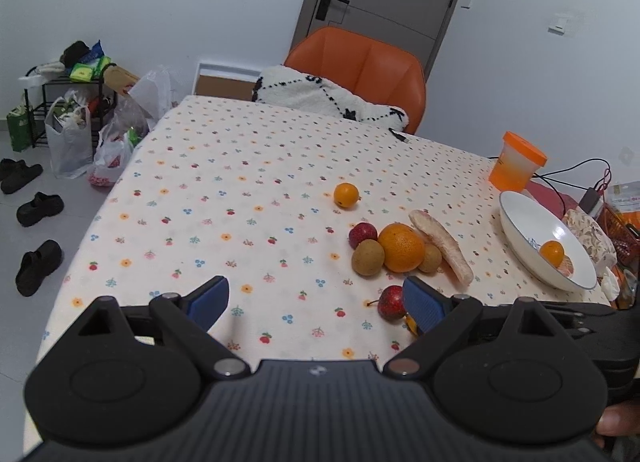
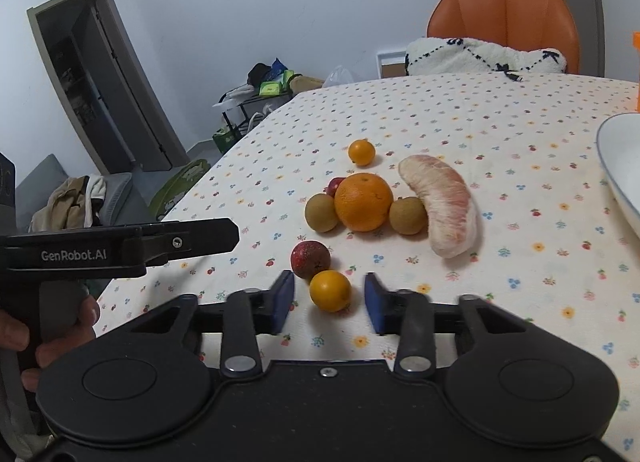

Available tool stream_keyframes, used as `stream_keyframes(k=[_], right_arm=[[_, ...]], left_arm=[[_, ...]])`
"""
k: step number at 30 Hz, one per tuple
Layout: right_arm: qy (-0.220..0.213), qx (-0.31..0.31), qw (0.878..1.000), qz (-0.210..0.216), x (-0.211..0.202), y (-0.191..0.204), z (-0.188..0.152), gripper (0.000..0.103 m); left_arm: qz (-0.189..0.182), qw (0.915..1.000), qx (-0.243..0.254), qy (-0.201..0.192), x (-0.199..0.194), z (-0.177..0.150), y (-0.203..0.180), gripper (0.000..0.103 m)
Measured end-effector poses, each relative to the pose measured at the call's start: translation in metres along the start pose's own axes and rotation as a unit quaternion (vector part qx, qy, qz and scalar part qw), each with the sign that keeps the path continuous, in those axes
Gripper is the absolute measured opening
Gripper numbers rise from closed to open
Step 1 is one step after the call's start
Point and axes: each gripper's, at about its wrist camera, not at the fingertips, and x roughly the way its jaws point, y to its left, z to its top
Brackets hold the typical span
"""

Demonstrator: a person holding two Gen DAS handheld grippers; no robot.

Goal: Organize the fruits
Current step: 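Grasp the small tangerine with the right gripper while the left gripper grasps the red plum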

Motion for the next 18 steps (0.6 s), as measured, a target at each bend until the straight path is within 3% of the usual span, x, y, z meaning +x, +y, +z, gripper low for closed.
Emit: stream_keyframes(k=[9, 18], right_arm=[[-0.013, 0.012, 1.000, -0.017, -0.015, -0.010, -0.001, 0.021], [-0.025, 0.026, 0.998, -0.052, -0.031, -0.027, -0.002, 0.021]], left_arm=[[-0.027, 0.9996, -0.001, 0.012, 0.013, -0.001, -0.007, 0.086], [-0.066, 0.9971, 0.025, 0.029, 0.029, -0.009, -0.031, 0.064]])
